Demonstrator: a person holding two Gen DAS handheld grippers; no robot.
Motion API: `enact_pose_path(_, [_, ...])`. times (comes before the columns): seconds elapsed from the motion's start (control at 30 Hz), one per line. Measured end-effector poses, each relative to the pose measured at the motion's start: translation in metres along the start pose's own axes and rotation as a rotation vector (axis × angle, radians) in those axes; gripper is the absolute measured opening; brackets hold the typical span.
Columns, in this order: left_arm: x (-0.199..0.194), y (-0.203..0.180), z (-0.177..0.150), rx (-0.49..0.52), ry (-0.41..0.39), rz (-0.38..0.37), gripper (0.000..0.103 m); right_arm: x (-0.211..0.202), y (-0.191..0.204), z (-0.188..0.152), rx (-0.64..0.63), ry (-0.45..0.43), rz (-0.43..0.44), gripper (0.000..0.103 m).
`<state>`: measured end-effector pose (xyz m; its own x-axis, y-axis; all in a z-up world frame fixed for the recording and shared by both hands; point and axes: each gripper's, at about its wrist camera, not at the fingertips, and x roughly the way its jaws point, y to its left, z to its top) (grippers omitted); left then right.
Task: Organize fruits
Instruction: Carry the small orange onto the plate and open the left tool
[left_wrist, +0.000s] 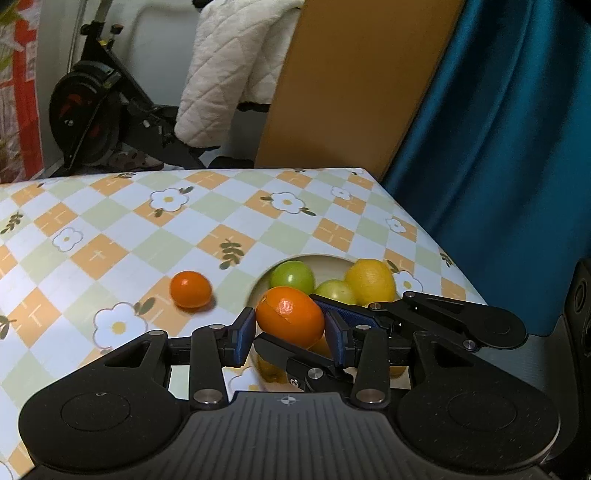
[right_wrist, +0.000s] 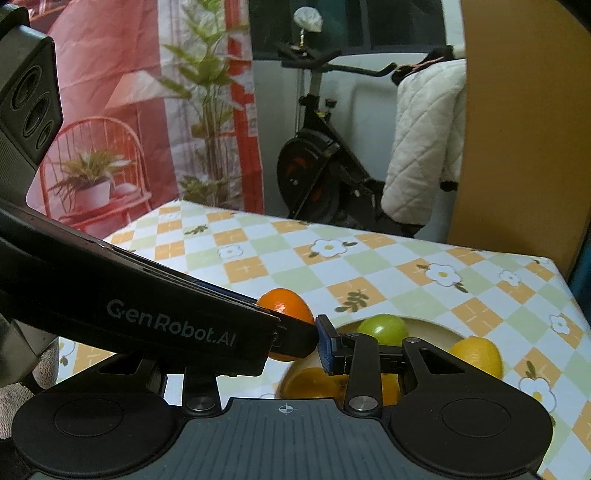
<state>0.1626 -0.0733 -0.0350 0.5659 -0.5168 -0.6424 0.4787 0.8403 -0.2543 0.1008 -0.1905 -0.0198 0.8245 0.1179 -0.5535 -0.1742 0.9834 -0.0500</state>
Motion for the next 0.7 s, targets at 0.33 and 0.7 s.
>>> enact_pose_path(0.33, [0.017, -0.022, 0.002, 0.064, 0.042, -0.039, 0.043, -0.013, -0.025, -0.015, 0.062, -0.007, -0.044, 0.034])
enact_pose_path(0.7, [0.030, -0.028, 0.001, 0.079, 0.070, -0.071, 0.043, -0.010, -0.039, -0.025, 0.092, 0.006, -0.079, 0.034])
